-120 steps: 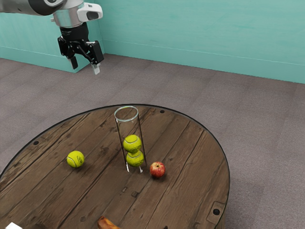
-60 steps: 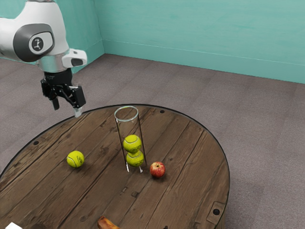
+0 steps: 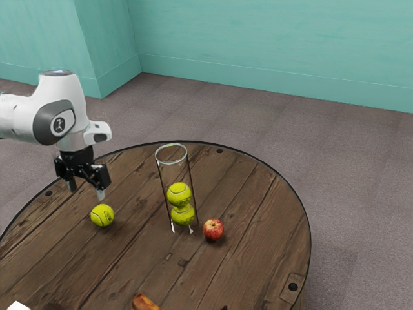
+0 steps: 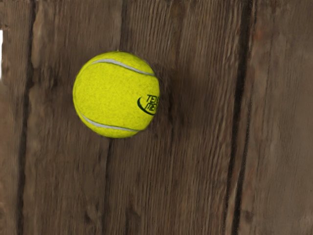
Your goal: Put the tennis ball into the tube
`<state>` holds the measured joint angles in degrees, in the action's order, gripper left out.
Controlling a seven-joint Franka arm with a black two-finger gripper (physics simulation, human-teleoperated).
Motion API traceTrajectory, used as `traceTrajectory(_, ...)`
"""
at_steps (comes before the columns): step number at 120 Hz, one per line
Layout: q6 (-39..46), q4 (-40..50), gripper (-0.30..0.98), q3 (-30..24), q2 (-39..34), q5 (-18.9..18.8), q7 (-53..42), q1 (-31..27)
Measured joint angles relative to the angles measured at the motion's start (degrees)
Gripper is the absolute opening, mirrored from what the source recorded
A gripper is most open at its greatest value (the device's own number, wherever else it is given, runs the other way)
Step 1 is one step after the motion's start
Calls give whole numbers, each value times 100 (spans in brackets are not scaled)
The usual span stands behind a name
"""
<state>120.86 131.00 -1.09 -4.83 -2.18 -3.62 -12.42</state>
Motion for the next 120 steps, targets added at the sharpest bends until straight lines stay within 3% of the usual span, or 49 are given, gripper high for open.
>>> traceTrajectory(46,1753,-3,69,-6,1101,149,-487,-225)
traceTrajectory(120,2166,-395,69,-2,2075,157,-902,-400)
